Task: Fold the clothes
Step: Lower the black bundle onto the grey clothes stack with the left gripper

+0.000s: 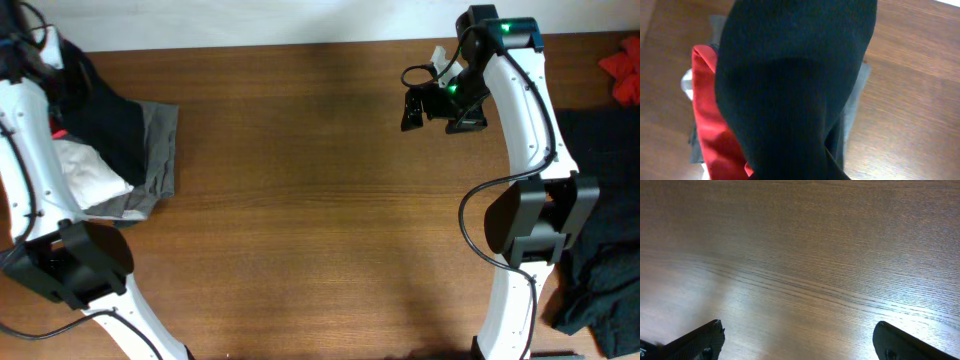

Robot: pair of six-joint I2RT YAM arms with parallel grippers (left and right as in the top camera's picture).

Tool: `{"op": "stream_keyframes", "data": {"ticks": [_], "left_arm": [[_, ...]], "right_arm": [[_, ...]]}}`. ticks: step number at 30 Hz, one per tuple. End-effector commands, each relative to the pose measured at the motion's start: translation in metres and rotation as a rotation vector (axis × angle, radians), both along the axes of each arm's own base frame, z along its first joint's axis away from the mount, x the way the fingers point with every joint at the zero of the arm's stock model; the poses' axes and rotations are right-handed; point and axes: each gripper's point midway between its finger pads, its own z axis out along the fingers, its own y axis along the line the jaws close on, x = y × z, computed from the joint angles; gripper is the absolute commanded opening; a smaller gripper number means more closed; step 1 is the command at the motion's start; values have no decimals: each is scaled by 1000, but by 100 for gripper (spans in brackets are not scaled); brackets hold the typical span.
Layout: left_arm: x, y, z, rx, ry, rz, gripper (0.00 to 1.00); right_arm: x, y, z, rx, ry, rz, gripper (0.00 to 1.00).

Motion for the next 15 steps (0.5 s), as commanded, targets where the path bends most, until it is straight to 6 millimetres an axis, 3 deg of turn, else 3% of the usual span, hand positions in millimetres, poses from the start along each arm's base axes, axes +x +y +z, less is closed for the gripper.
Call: {"op": "stream_keyframes", "data": {"ticks": [1, 13, 15], "left_arm": [[-8, 11, 13, 22, -22, 14, 0], [-24, 50, -41, -6, 54, 98, 1], [-29, 59, -46, -9, 63, 118, 4]], "right_arm": [[0, -2, 4, -11, -8, -5, 99], [0, -2, 4, -11, -8, -5, 99], [0, -2, 4, -11, -8, -5, 99]]}}
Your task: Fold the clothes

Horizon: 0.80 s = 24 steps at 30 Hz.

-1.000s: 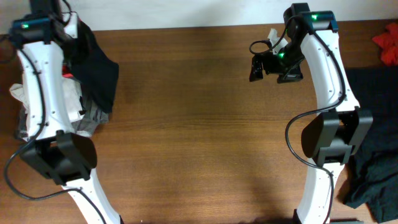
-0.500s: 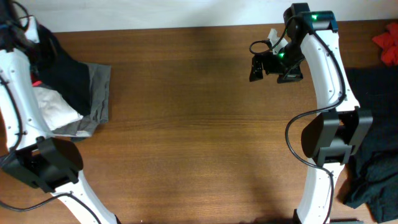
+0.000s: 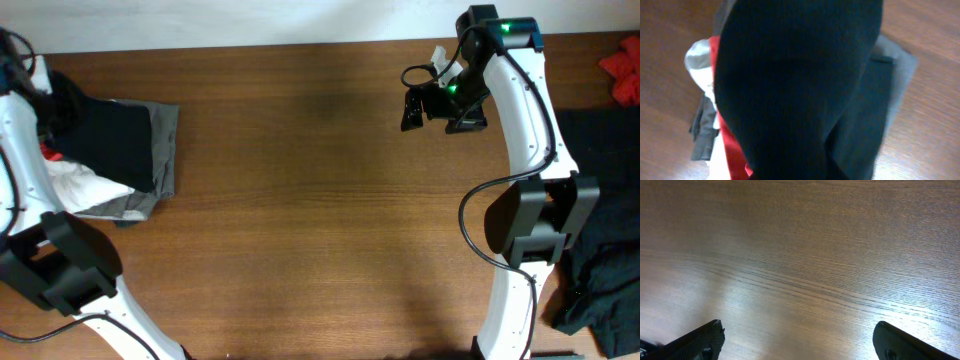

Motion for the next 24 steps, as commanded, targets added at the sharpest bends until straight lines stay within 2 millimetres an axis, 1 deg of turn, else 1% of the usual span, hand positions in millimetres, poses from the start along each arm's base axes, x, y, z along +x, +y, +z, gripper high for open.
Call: {"op": "stream_keyframes", "data": {"ticks": [1, 3, 4, 5, 6, 7, 8, 9, 12, 14, 16, 17, 18, 19, 20, 21, 22, 23, 24], "left_arm": [[-15, 19, 8, 21, -8, 36, 11], [-22, 31, 6, 13, -7, 80, 22], [-26, 37, 6, 7, -8, 108, 31], [-30, 43, 6, 0, -11, 138, 48], [-37, 51, 6, -10, -10, 178, 68], [-41, 55, 5, -17, -8, 201, 74], [-47, 60, 4, -26, -5, 230, 80], [-53, 65, 4, -36, -3, 263, 82], [-62, 73, 4, -79, -14, 326, 84], [-63, 69, 7, -136, -42, 335, 84], [-59, 60, 15, -207, -89, 309, 77], [-56, 53, 19, -244, -114, 291, 67], [-52, 46, 25, -286, -143, 269, 51], [-49, 39, 29, -324, -165, 249, 38], [-47, 33, 31, -353, -178, 234, 22], [-46, 27, 32, -383, -184, 223, 11], [-46, 24, 32, -399, -181, 219, 3], [-48, 22, 31, -404, -168, 219, 1], [-51, 21, 27, -403, -151, 224, 1]], "right_arm": [[0, -2, 4, -11, -8, -5, 99], [0, -2, 4, -11, -8, -5, 99], [0, -2, 4, -11, -8, -5, 99], [0, -2, 4, -11, -8, -5, 99], [0, -1, 4, -11, -8, -5, 99], [0, -2, 4, -11, -8, -5, 99], [0, -2, 4, -11, -8, -5, 99], [0, -2, 4, -11, -8, -5, 99], [0, -2, 4, -11, -8, -5, 99], [0, -1, 4, -11, -8, -5, 99], [0, -2, 4, -11, -8, -5, 99], [0, -2, 4, -11, -8, -5, 99], [0, -2, 4, -11, -8, -5, 99], [0, -2, 4, -11, -8, -5, 99], [0, -2, 4, -11, -8, -5, 99], [0, -2, 4, -11, -8, -5, 99], [0, -2, 4, -11, -8, -5, 99], [0, -2, 4, -11, -8, -5, 99], [0, -1, 4, -11, -8, -5, 99]]}}
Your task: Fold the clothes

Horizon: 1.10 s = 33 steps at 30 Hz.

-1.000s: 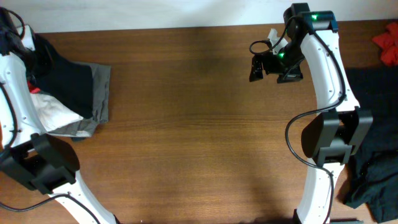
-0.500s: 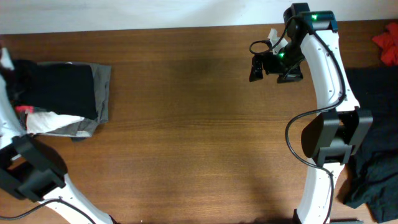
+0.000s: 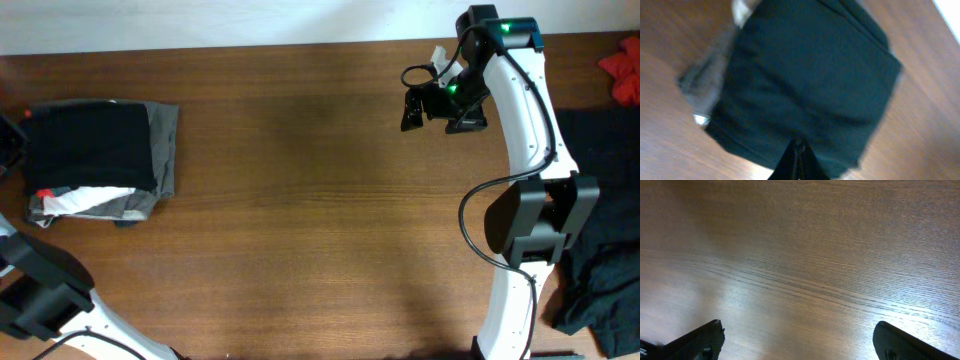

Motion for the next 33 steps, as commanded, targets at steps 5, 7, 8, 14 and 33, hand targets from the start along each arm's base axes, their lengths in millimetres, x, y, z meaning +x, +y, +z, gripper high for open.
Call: {"op": "stream_keyframes", "data": {"ticks": [5, 7, 8, 14, 33], "left_arm": [[-5, -23, -3, -93, -4, -27, 1], [-10, -27, -19, -121, 32, -25, 0], [-12, -28, -27, -134, 48, -24, 1], [-20, -34, -75, -188, 113, -19, 0], [-46, -3, -104, -82, 239, 128, 1]], "right_arm": [[0, -2, 4, -11, -7, -4, 99], [0, -2, 4, -11, -7, -4, 99], [0, -2, 4, -11, -8, -4, 99], [0, -2, 4, -11, -7, -4, 99], [0, -1, 4, -11, -8, -4, 99]]}}
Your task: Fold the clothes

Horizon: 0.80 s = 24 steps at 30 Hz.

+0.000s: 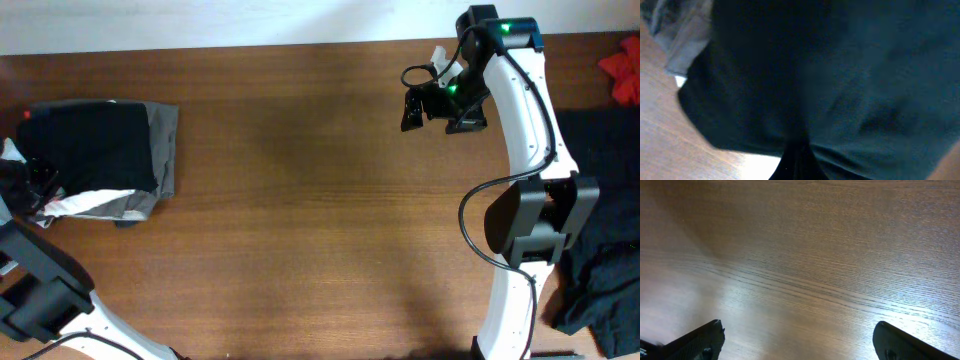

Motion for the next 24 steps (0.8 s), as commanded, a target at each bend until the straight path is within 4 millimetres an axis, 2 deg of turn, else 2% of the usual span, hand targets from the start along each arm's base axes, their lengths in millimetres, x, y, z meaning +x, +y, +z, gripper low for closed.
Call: {"op": "stream_keyframes", "data": {"ticks": [1, 6, 10, 12, 16, 21, 24], "left_arm": [[-10, 9, -18, 19, 53, 50, 0], [-10, 7, -25, 6, 52, 67, 0], [-3, 0, -13, -41, 5, 61, 0], [0, -4, 3, -57, -25, 56, 0], [5, -9, 57, -17, -107, 40, 0], [13, -36, 129, 39, -278, -20, 0], [15, -55, 155, 73, -331, -62, 0]], "right_arm": [[0, -2, 4, -11, -8, -4, 99], [0, -2, 4, -11, -8, -4, 99], [0, -2, 4, -11, -8, -4, 99], [0, -2, 4, -11, -8, -4, 99], [-1, -1, 4, -11, -8, -4, 99], [0, -2, 4, -11, -8, -4, 99], [0, -2, 4, -11, -8, -4, 99]]}}
